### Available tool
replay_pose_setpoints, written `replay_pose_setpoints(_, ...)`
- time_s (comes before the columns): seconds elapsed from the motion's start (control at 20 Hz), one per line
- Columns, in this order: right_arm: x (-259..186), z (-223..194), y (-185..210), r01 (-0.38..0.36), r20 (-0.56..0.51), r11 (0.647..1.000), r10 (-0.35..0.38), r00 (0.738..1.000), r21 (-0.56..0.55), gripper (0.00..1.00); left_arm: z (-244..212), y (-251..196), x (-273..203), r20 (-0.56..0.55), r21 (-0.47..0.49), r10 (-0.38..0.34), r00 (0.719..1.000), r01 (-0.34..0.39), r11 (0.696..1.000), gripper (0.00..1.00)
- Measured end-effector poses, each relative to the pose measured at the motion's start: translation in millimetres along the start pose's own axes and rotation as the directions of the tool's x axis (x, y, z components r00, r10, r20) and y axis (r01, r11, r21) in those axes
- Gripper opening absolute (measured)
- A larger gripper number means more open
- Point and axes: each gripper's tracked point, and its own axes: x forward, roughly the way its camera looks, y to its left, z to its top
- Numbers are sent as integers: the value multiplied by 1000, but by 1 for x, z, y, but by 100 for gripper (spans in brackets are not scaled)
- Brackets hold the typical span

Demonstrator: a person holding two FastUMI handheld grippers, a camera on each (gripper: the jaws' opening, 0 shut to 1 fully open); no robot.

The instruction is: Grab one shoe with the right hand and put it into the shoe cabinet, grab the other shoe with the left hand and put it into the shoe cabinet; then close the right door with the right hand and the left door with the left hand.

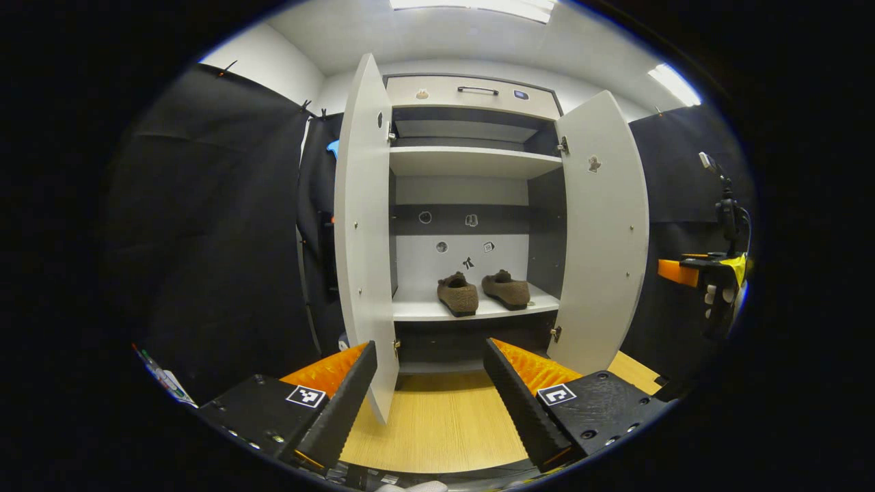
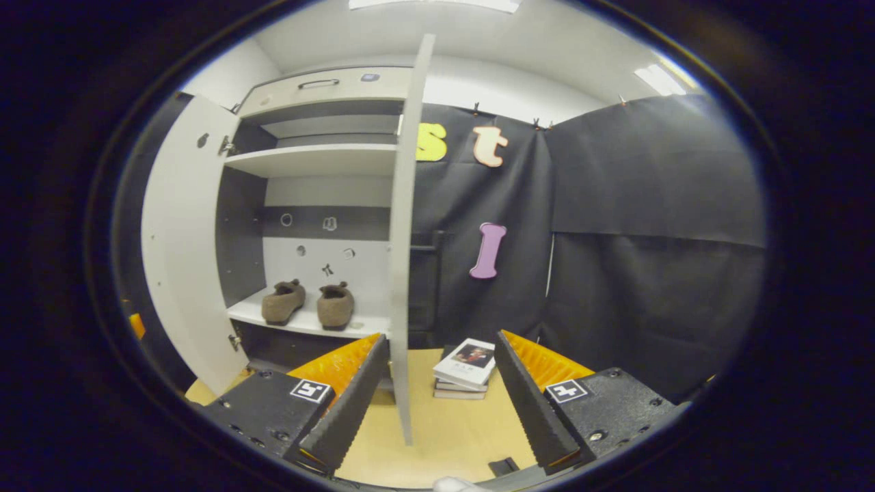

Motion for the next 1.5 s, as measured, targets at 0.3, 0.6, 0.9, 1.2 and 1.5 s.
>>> replay_pose_setpoints(0.3, 62, 15, -28, 42, -2, 999, -42, 999, 8, 99, 4, -9, 7, 4, 3, 16, 1000, -16, 1000, 96)
replay_pose_setpoints(0.6, 70, 20, -14, 13, -1, 1000, -13, 1000, 13, 96, 2, -5, 10, 0, -11, 43, 999, -43, 999, 96)
replay_pose_setpoints(0.9, 60, 18, 11, -18, -1, 999, 18, 1000, 42, 93, -2, 4, 6, -14, 0, 54, 998, -54, 999, 96)
replay_pose_setpoints(1.2, 46, 17, 67, -113, 5, 993, 113, 994, 36, 93, -6, 19, -5, -24, -5, 70, 997, -70, 998, 96)
replay_pose_setpoints(1.5, 41, 16, 148, -263, 14, 965, 263, 965, 14, 93, -14, 33, -9, -36, -17, 97, 995, -97, 995, 96)
